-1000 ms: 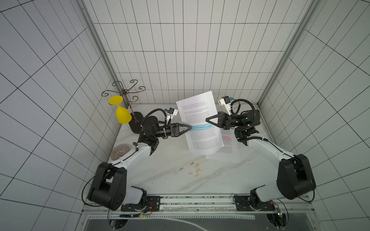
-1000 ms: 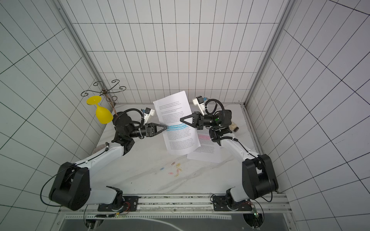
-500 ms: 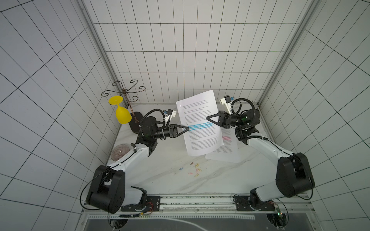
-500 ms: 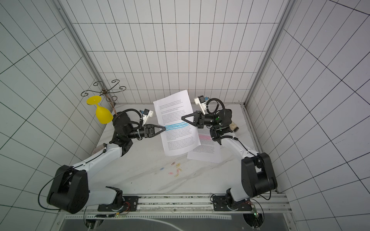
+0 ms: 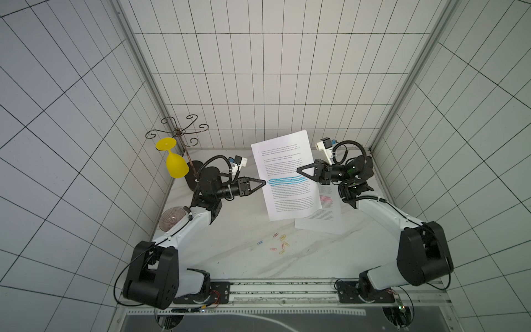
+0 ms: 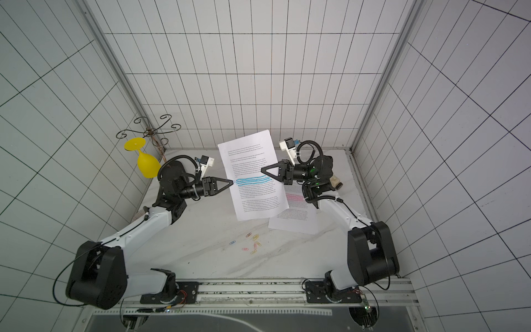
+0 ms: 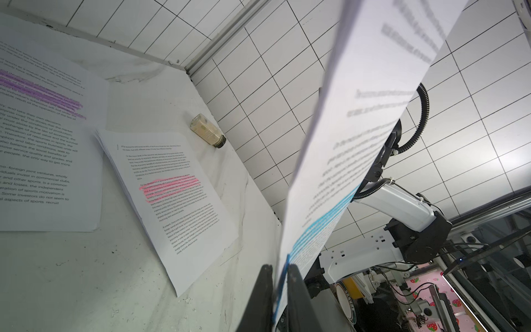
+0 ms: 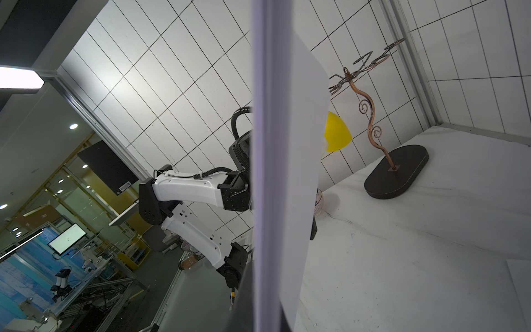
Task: Unclip the paperclips from the documents
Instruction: Remove the paper clip from the document, then place the paper clip at the center of the board.
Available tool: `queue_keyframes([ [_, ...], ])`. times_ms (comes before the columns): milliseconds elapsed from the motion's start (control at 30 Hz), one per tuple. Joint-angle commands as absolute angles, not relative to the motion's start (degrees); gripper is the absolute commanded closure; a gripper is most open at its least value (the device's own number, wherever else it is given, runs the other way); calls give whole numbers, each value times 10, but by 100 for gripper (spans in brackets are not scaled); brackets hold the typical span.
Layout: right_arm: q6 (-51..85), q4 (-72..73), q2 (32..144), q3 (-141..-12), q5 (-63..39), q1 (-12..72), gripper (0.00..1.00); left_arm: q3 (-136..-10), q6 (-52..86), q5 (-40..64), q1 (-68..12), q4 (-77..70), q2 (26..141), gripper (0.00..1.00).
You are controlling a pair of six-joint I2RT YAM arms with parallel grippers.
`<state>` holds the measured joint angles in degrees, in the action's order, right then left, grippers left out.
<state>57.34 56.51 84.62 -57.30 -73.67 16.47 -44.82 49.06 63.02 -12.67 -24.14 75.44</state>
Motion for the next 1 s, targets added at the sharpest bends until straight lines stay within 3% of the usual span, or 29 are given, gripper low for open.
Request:
queue_keyframes([
  [0, 563, 567, 829, -545, -743, 160, 100, -437, 481, 623, -121, -235, 739, 92],
  [167, 530, 531, 825, -537, -732, 148, 100, -430, 452, 611, -106, -188, 733, 100],
  [500, 474, 460, 810, -524, -734, 71, 100, -414, 346, 553, -66, -31, 723, 100],
  [667, 457, 440, 812, -522, -723, 62, 100, -399, 249, 512, -66, 122, 724, 100],
  [833, 437, 421, 814, -513, -694, 66, 100, -370, 153, 443, -119, 265, 735, 100],
  [967, 381, 353, 824, -528, -684, 82, 100, -339, 176, 394, -183, 261, 759, 100],
])
